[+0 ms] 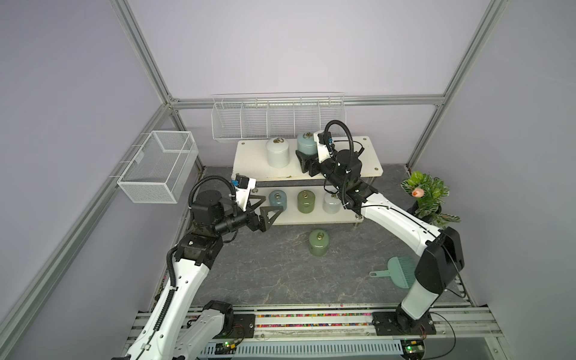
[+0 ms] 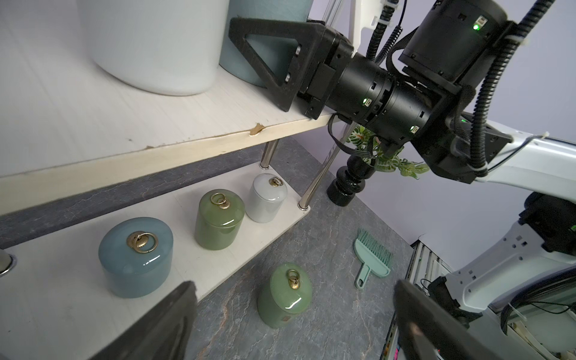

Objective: Remove the tea canisters from the shelf
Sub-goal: Pick up the tea canister from the shelf.

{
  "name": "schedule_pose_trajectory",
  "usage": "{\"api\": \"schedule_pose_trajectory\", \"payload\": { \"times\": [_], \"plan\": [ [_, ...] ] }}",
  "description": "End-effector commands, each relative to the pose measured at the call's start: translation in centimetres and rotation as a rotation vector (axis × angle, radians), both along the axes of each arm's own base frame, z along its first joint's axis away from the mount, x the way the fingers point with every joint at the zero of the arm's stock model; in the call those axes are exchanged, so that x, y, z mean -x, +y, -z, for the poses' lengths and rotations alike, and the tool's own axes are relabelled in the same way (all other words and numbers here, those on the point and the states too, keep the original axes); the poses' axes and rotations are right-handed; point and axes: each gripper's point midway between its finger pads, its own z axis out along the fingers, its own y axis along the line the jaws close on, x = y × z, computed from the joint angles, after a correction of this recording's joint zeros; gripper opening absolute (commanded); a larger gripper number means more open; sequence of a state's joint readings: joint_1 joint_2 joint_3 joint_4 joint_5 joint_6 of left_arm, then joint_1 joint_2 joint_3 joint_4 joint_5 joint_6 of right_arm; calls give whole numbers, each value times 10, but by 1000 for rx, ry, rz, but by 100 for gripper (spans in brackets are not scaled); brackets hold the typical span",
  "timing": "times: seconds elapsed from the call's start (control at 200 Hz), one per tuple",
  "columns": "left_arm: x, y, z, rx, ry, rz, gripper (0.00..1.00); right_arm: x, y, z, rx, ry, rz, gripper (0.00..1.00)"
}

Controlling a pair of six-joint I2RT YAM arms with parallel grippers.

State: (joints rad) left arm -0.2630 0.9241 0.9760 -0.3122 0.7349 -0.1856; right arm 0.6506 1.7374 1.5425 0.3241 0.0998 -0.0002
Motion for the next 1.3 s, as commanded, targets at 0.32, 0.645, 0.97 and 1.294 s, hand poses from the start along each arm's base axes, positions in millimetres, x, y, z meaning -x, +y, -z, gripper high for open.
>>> {"api": "schedule_pose_trajectory", "payload": {
  "times": [0.32,0.645,0.97,1.294],
  "plan": [
    [3,-1,-3,0,-22,11,99,9,14,22,69,10,-75,76],
    [0,-2,-1,3,-19,14,99,21,6,17,68,-11,-80,76],
    [0,-2,-1,3,-16,14,99,34,-2,3,54,-36,-87,76],
    [-1,-3,-1,7,-16,17,99,49,-14,-10,35,-69,-81,76]
  ]
}}
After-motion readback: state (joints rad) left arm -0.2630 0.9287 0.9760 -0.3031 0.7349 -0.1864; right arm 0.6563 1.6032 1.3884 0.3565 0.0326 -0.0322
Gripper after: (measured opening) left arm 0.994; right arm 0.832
